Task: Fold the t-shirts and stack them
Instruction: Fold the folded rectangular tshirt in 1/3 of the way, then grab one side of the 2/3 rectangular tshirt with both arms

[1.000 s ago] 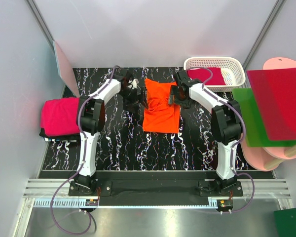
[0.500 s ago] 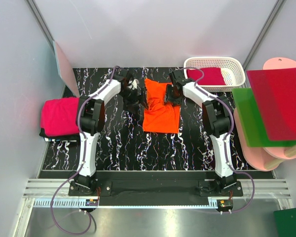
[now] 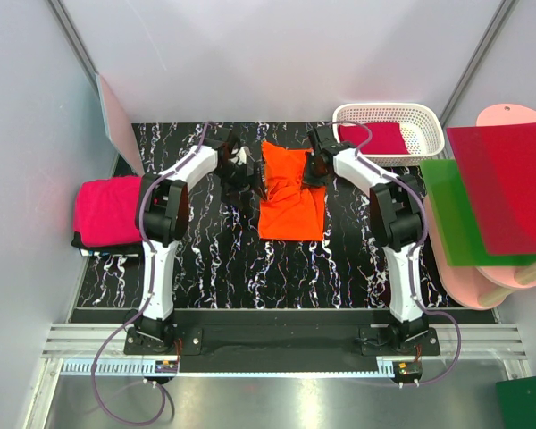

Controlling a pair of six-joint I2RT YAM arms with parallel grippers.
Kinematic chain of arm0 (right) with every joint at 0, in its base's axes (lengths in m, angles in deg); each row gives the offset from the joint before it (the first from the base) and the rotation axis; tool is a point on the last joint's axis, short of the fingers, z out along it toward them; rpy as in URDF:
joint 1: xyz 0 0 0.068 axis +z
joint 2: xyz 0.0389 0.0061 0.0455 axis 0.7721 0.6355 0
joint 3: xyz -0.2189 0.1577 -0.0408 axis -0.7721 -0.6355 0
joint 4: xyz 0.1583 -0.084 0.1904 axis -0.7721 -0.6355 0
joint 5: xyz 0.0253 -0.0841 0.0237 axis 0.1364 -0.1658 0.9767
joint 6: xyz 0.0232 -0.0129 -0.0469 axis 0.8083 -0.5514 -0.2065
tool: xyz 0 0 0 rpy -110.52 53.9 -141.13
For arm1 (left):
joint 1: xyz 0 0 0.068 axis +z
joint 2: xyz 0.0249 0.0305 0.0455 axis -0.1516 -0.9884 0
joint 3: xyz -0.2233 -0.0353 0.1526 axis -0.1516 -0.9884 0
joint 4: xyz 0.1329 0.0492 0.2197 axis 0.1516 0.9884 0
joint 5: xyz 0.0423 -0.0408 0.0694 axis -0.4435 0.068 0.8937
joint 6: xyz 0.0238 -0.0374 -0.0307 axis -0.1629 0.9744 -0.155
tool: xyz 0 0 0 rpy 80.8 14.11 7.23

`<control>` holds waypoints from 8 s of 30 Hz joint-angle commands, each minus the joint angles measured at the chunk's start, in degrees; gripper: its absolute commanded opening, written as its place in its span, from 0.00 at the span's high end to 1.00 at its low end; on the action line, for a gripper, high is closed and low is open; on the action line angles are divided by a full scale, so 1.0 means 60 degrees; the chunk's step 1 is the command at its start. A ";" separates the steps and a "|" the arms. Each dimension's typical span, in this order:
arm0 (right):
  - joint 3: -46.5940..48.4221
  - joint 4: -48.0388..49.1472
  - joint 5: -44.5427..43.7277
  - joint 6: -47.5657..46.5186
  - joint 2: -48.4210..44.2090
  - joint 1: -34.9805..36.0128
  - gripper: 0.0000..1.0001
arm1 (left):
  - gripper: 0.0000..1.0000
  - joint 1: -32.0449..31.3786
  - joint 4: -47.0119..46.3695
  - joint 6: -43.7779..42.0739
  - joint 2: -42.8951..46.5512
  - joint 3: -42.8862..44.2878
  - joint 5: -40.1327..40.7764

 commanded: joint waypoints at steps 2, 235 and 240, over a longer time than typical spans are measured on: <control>-0.0659 -0.0376 -0.1026 0.0381 -0.1635 -0.0041 0.98 | 0.01 0.0060 -0.0125 -0.0130 0.0521 0.0062 0.0112; -0.6479 -0.0139 0.4116 0.2478 -0.4125 -0.0422 1.00 | 1.00 -0.2152 -0.3173 0.3005 0.3186 -0.6163 -0.0357; -0.6359 -0.1766 0.3763 0.1760 -0.4769 -0.0407 1.00 | 1.00 -0.2152 -0.2690 0.3166 0.3611 -0.6221 -0.0590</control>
